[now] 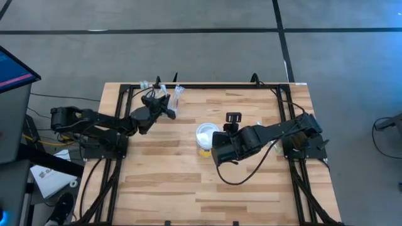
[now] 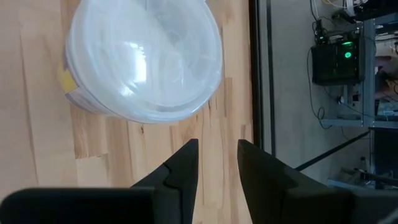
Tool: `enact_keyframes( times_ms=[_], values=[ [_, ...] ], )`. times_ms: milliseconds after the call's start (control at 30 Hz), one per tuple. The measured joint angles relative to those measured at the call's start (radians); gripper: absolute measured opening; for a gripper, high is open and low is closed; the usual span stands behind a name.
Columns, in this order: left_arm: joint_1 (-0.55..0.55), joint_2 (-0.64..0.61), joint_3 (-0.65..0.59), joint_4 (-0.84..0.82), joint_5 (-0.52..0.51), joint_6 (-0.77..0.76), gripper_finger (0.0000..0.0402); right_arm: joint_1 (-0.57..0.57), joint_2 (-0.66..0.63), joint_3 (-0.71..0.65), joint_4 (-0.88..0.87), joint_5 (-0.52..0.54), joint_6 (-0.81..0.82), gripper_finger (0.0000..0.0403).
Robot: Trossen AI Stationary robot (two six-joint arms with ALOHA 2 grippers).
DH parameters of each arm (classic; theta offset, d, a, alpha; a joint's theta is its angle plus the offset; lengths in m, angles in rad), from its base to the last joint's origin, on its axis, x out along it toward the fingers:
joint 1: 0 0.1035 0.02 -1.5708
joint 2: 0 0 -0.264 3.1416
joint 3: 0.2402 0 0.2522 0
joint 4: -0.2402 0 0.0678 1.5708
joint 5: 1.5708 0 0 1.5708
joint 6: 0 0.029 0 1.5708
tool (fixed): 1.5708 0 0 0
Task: Pick & Place toothbrushing station
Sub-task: Put the blue toothbrush into the transparent organizer
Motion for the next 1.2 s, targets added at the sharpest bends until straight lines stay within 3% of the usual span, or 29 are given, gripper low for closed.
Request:
enact_keyframes(
  times_ms=[567, 867, 1200],
  values=[
    [0.047, 0.158, 0.077, 0.048, 0.01, 0.122, 0.0016, -0.027, 0.0, 0.0, 0.016, 0.0, -0.026, 0.0102],
    [0.044, 0.243, 0.087, 0.068, -0.005, 0.119, 0.0017, -0.028, 0.0, 0.0, 0.016, 0.0, -0.029, 0.0102],
    [0.039, 0.259, 0.087, 0.072, -0.019, 0.097, 0.002, -0.027, 0.0, 0.0, 0.021, 0.0, -0.036, 0.0102]
  ],
)
